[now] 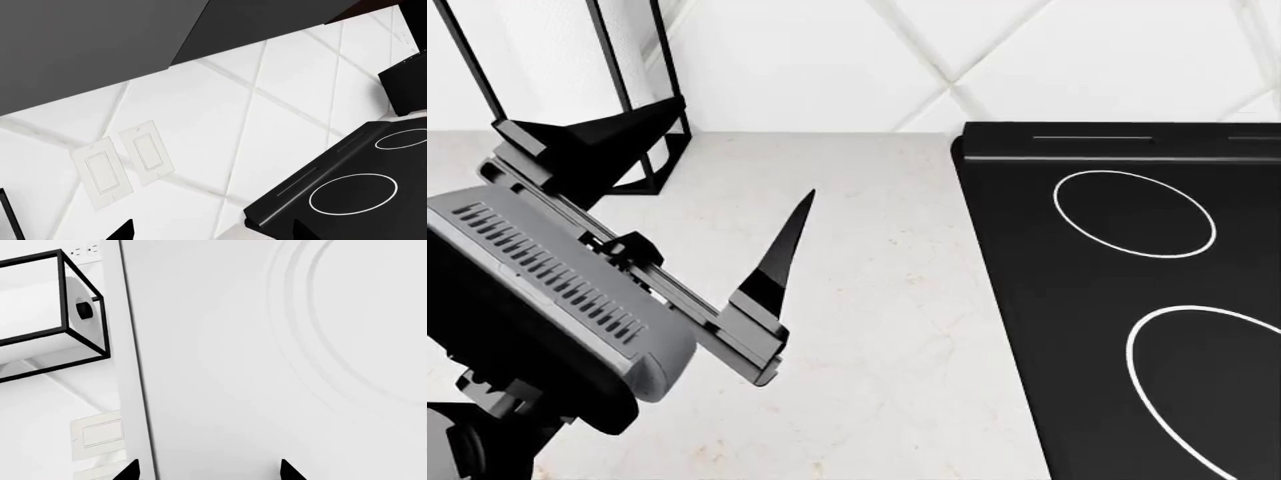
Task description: Pick the banana, garlic from the counter and place them in the cabinet. Then close the cabinet.
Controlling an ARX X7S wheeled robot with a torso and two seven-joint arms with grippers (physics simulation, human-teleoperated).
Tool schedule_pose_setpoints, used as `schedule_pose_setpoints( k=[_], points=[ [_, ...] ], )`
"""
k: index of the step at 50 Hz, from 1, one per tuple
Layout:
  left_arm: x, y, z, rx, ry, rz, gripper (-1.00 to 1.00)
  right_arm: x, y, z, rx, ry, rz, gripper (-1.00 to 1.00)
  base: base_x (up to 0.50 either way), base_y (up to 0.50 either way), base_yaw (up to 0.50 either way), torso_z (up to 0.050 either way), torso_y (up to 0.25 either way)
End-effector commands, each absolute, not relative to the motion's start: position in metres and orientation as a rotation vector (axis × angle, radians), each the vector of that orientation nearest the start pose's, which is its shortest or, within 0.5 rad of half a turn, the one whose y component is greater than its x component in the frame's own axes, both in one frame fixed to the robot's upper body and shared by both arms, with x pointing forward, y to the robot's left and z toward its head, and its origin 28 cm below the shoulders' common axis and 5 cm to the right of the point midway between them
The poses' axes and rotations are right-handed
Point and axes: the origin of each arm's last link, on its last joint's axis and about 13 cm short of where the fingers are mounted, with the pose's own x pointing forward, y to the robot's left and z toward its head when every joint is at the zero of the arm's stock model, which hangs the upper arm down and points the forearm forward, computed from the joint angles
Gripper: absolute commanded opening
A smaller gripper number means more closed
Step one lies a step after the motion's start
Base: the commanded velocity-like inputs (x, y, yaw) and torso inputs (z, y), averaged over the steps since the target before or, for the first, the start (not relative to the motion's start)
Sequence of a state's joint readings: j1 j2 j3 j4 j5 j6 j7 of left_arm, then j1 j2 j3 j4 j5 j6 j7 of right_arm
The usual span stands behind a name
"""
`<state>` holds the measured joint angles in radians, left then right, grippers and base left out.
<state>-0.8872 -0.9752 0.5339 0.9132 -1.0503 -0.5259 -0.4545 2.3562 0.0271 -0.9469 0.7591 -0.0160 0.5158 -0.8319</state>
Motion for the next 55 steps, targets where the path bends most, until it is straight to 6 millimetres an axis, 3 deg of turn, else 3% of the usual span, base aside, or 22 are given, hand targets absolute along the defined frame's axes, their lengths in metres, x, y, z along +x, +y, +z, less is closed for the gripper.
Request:
schedule_pose_setpoints(
  k=[1,6,13,27,40,55],
  points=[
    [0.185,0.228,0.263,0.32,-0.449,-0.542,1.0,0.294,-0.062,0.585,-1.048,-0.016,0.711,1.0,0.0,0.0,0.0,0.0,0.0],
    [0.186,0.23,0.262,0.315,-0.449,-0.535,1.0,0.282,-0.064,0.593,-1.07,-0.142,0.691,1.0,0.0,0.0,0.0,-0.002,0.0],
    [0.185,0.233,0.261,0.307,-0.454,-0.522,1.0,0.245,-0.079,0.583,-1.077,-0.291,0.659,1.0,0.0,0.0,0.0,-0.002,0.0],
    [0.184,0.237,0.264,0.296,-0.471,-0.5,1.0,0.192,-0.1,0.553,-1.136,-0.355,0.614,1.0,0.0,0.0,0.0,0.0,0.0],
    [0.181,0.239,0.271,0.292,-0.492,-0.488,1.0,0.184,-0.115,0.52,-1.144,-0.3,0.625,1.0,-0.05,0.0,0.0,0.0,0.0],
    [0.178,0.242,0.276,0.282,-0.514,-0.478,1.0,0.181,-0.123,0.493,-1.161,-0.252,0.626,1.0,-0.47,0.03,0.0,0.0,0.0]
  ],
)
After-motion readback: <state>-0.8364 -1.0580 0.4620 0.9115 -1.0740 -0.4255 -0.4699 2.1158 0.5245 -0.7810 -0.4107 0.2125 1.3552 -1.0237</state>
